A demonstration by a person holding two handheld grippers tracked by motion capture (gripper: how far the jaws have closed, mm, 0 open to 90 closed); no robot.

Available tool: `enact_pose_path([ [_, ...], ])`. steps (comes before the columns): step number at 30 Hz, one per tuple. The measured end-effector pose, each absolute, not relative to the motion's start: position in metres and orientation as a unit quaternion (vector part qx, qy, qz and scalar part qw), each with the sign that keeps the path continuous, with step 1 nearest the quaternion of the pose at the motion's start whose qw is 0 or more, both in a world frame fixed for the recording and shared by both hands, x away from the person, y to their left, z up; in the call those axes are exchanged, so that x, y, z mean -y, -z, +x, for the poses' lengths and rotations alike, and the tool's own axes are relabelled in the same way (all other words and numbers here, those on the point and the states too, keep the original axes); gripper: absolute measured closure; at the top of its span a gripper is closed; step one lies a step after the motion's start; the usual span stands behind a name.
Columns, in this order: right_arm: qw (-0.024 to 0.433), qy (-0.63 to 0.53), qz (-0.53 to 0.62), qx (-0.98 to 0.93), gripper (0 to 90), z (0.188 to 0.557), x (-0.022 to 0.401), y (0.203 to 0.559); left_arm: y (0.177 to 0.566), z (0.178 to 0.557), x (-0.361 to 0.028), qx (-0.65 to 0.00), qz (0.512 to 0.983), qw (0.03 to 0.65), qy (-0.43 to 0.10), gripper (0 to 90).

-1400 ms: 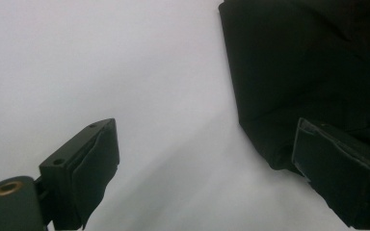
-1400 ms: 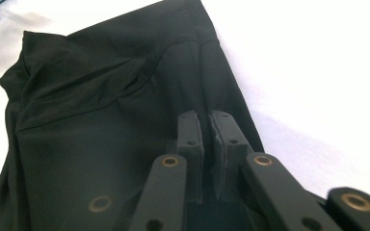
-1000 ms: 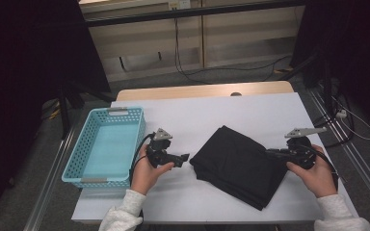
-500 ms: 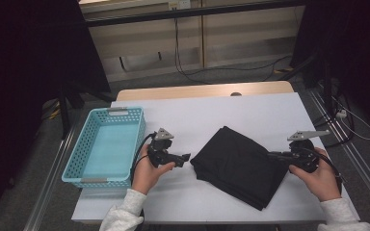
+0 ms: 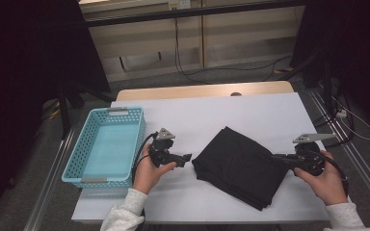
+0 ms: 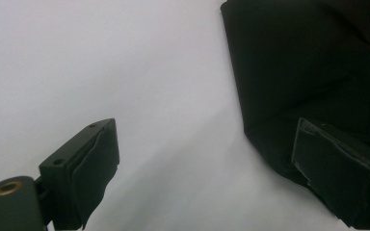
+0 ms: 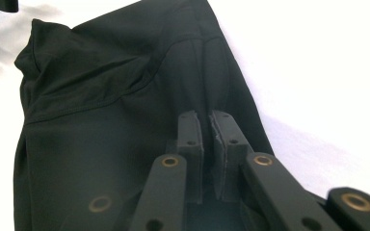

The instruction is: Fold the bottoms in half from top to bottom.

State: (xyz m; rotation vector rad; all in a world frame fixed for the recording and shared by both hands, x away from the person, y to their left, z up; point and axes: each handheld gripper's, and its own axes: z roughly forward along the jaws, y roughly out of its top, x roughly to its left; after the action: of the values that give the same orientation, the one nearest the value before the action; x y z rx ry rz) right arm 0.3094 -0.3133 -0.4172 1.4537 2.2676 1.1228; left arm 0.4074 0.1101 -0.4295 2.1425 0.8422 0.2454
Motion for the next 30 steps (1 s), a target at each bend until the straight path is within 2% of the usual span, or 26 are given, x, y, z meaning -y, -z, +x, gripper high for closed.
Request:
enact_pose_path([
  [17, 0.118, -0.372, 0.500, -0.773, 81.5, 0.3023, 0.3186, 0.4226, 0.4285, 0.4071, -0.1053, -0.328, 0.849, 0.403, -0.093, 8.7],
  [24, 0.142, -0.369, 0.505, -0.768, 67.9, 0.3027, 0.3196, 0.4233, 0.4282, 0.4057, -0.1040, -0.329, 0.848, 0.406, -0.086, 8.5],
  [30, 0.143, -0.367, 0.504, -0.768, 54.5, 0.3050, 0.3182, 0.4266, 0.4295, 0.4042, -0.1006, -0.328, 0.850, 0.405, -0.081, 8.2],
])
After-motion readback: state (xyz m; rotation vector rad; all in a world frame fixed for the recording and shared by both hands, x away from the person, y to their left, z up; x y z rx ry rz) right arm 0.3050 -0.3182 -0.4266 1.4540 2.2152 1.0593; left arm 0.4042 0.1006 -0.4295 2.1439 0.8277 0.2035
